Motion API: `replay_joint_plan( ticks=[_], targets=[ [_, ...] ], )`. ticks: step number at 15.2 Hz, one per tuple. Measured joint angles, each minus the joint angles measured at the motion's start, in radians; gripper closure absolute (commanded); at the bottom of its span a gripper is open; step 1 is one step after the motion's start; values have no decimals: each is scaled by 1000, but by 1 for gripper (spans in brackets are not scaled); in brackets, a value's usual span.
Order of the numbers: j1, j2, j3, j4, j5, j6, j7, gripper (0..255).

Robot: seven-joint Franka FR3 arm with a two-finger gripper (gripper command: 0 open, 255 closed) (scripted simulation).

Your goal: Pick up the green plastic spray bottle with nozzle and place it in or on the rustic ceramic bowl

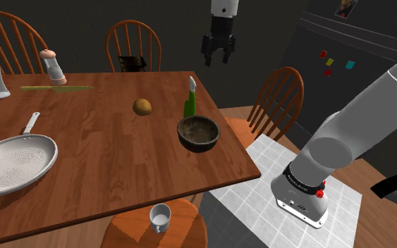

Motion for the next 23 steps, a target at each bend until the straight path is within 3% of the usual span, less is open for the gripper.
replay_joint_plan(
  ticks=[6, 16, 23],
  targets=[
    [-5, 271, 2, 168, 36, -31, 110, 0],
    [-11, 731, -11, 537, 118, -146, 276, 0],
    [-5, 737, -9, 442, 130, -60, 279, 0]
  ],
)
